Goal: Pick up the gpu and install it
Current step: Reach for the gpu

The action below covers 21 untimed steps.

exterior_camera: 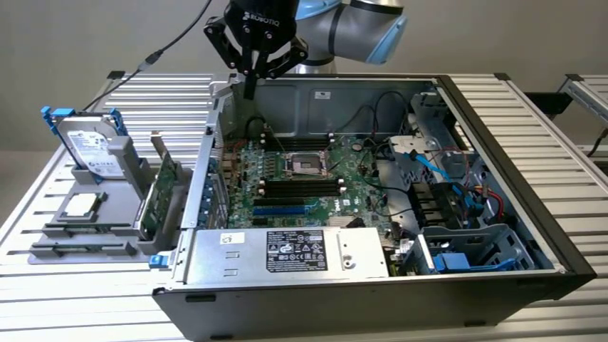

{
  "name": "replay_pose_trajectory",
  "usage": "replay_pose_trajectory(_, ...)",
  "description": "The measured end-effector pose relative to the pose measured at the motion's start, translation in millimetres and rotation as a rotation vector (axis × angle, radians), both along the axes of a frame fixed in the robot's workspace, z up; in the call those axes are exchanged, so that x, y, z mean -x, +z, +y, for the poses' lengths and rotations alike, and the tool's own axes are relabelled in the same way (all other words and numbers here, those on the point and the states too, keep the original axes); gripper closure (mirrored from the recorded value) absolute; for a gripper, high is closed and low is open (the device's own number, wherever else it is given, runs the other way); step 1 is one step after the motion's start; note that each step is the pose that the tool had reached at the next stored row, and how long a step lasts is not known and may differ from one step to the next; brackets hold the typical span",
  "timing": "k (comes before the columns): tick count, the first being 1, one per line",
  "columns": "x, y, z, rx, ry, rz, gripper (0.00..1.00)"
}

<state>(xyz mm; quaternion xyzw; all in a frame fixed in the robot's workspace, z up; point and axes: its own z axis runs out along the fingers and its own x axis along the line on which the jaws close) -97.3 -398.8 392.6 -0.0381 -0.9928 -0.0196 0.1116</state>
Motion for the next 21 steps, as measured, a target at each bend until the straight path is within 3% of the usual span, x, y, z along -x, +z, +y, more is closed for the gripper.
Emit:
replay_pose_trajectory(5,-0.2,0.0,0.0,0.0,0.0,0.0023,0.89)
replay_pose_trajectory(7,-1.1,0.0,0.0,0.0,0.0,0.0117,0.89)
replay_pose_trajectory(18,-1.3,0.8,0.1,0.0004,0.0,0.0128,0.89)
replay_pose_trajectory(21,-1.2,14.1,0.0,-0.0001,0.0,0.0125,0.89)
